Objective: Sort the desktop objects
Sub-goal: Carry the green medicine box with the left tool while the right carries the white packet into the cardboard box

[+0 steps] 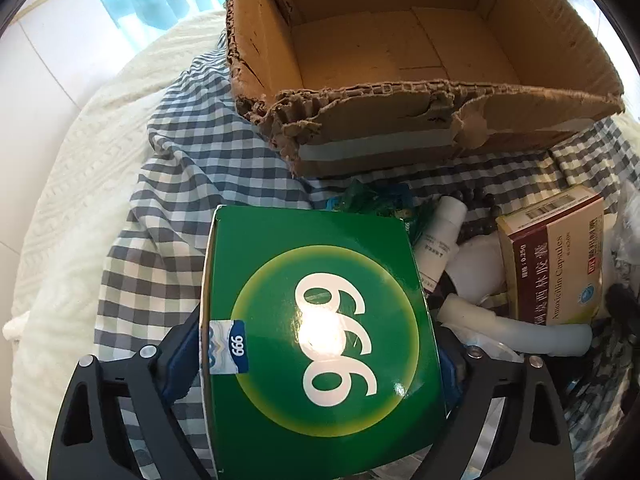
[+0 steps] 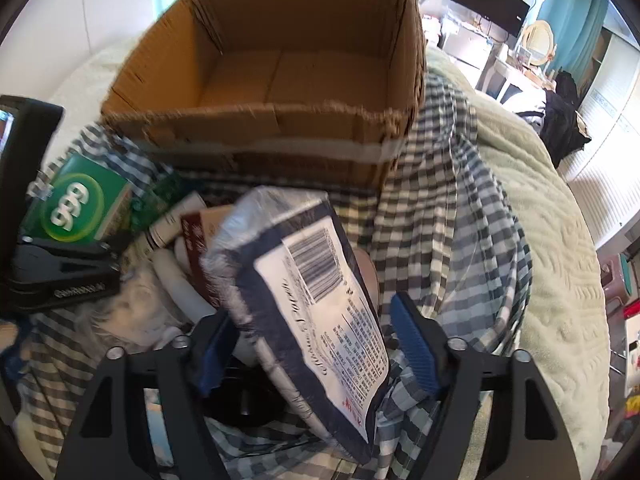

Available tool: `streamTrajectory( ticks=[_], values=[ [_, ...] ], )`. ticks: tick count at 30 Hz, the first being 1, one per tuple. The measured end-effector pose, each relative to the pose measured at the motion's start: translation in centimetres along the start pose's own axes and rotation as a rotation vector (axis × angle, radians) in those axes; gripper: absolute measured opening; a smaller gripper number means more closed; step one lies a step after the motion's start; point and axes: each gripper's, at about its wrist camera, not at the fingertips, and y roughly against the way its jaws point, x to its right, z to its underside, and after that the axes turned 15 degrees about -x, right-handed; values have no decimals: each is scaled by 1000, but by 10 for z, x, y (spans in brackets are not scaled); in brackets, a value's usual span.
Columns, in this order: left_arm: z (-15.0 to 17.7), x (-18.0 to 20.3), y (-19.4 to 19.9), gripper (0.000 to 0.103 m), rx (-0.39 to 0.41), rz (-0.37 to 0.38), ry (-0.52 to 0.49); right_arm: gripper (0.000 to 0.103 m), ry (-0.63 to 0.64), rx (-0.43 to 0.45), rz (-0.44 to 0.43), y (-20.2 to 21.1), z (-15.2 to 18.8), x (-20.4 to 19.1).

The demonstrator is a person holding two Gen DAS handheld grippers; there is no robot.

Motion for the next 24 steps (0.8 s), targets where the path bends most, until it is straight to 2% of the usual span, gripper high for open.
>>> streamTrajectory(
  ticks=[1,2,8,15,18,24],
  values=[
    [0,-1,1,92,1,6,0,47,4,-13,-1,-3,0,-1],
    [1,-2,2,92,6,10,-1,42,11,-18,-6,-5,1,-2],
    [3,-3,19,89,62,4,7,20,23,11,5,4,2,-6],
    [6,-15,55,85,148,-2,26,14,-15,67,-18,22,0,5],
    [8,-16,68,85,174,14,21,14,-48,111,-91,33,0,11],
    [16,-22,103,85,277,25,32,14,-94,238,-160,66,6,23]
  ],
)
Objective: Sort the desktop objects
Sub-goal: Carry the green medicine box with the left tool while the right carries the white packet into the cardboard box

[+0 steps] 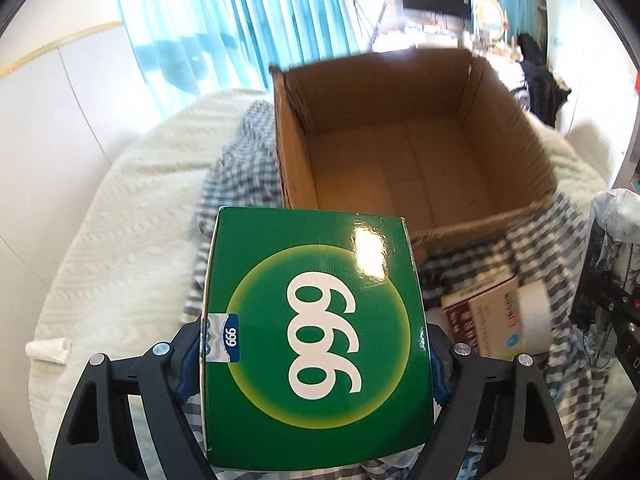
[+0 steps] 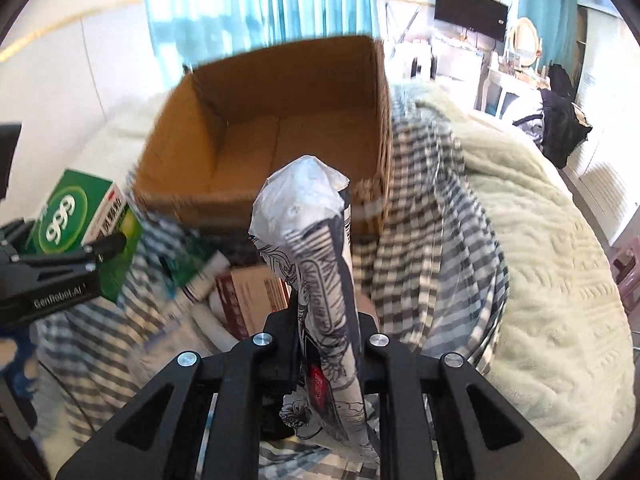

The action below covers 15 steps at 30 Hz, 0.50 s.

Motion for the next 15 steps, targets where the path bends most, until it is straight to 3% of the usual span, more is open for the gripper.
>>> streamTrajectory(
  ticks=[15],
  values=[
    [-14,-3,65,83,310,41,50,14,26,381,-65,71,-10,-30]
  ],
)
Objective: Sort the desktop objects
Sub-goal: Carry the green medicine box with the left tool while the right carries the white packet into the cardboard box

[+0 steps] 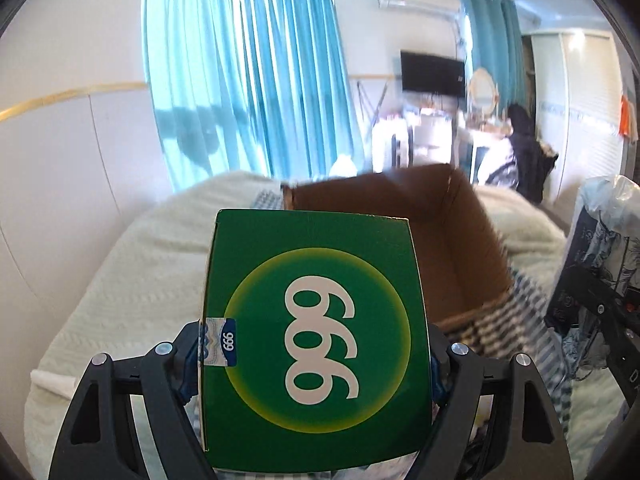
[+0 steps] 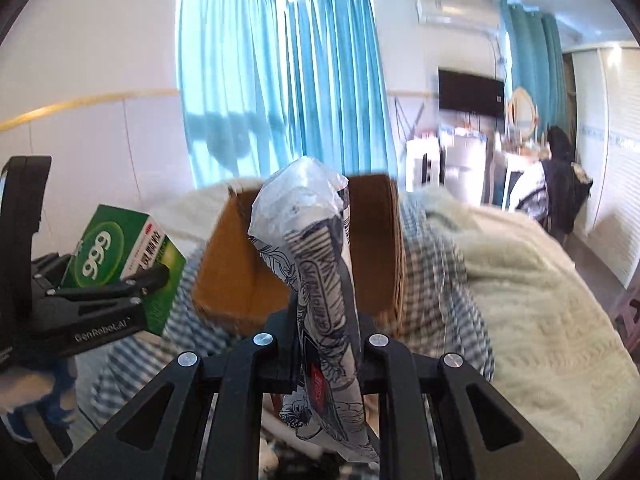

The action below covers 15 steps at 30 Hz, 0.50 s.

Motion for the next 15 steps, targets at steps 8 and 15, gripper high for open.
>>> streamTrajectory(
  ticks=[8,15],
  values=[
    [-28,-1,26,83,145,53,6,14,41,121,22,21,-30,-9],
    [-51,-1,23,82,212,97,-4,14,45,193,13,21,-62,-12]
  ],
)
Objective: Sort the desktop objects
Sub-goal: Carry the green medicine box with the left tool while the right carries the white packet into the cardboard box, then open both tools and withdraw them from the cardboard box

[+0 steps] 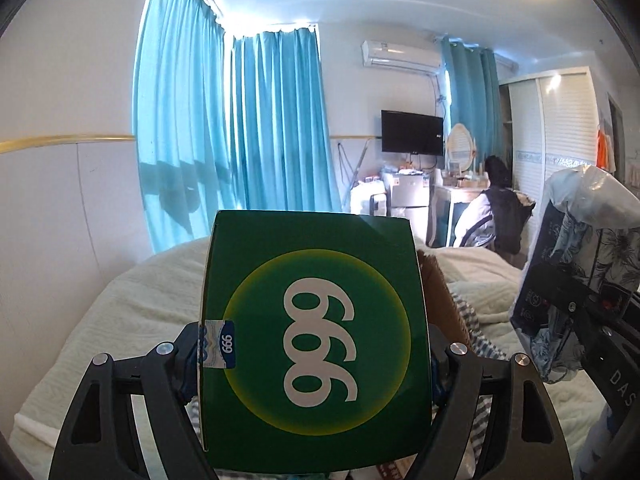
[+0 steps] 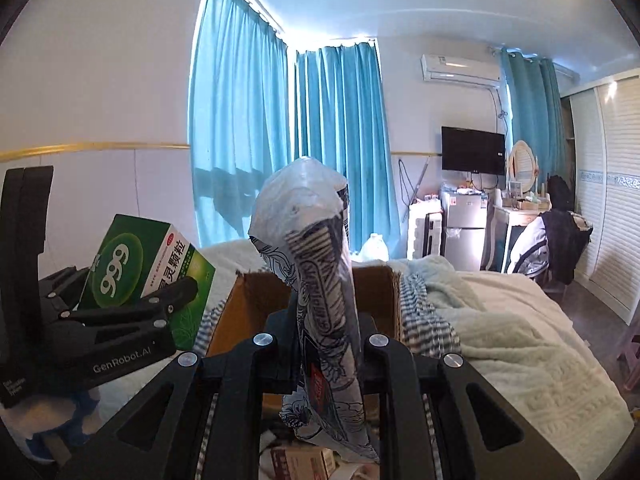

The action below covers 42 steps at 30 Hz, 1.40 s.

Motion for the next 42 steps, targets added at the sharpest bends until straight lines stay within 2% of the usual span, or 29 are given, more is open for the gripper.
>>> streamTrajectory(
  ticks=[5,10,18,24,26,27,29,30,31,33,37,42],
  values=[
    [-8,-4,-18,82,40,22,4,14,4,25,-3,-24,-16,4],
    [-8,-9,-57,82,-1,63,39,14,-18,-4,-45,-61,-21,11],
    [8,-7,-119,82,-101,64,52,14,-24,-175,-46,-138,3,22],
    [17,-2,-148,82,-166,41,35,15,-48,-291,-39,-182,25,37],
    [18,-1,-151,84,-161,19,36,17,-42,-310,-23,-191,29,36],
    [18,-2,-152,84,-155,14,29,20,-47,-312,-17,-192,33,37],
    [19,-2,-152,88,-138,5,5,37,-52,-313,-6,-193,40,39],
    [18,0,-150,98,-123,-3,0,42,-48,-310,6,-194,41,40],
    [18,1,-147,102,-102,-15,-2,52,-43,-301,18,-193,42,40],
    [17,1,-140,103,-65,-34,-3,56,-44,-279,31,-189,41,43],
    [15,-1,-131,103,-54,-20,1,68,-73,-222,23,-173,41,48],
    [10,-1,-111,103,-22,-44,-15,70,-79,-169,27,-150,30,40]
  ],
)
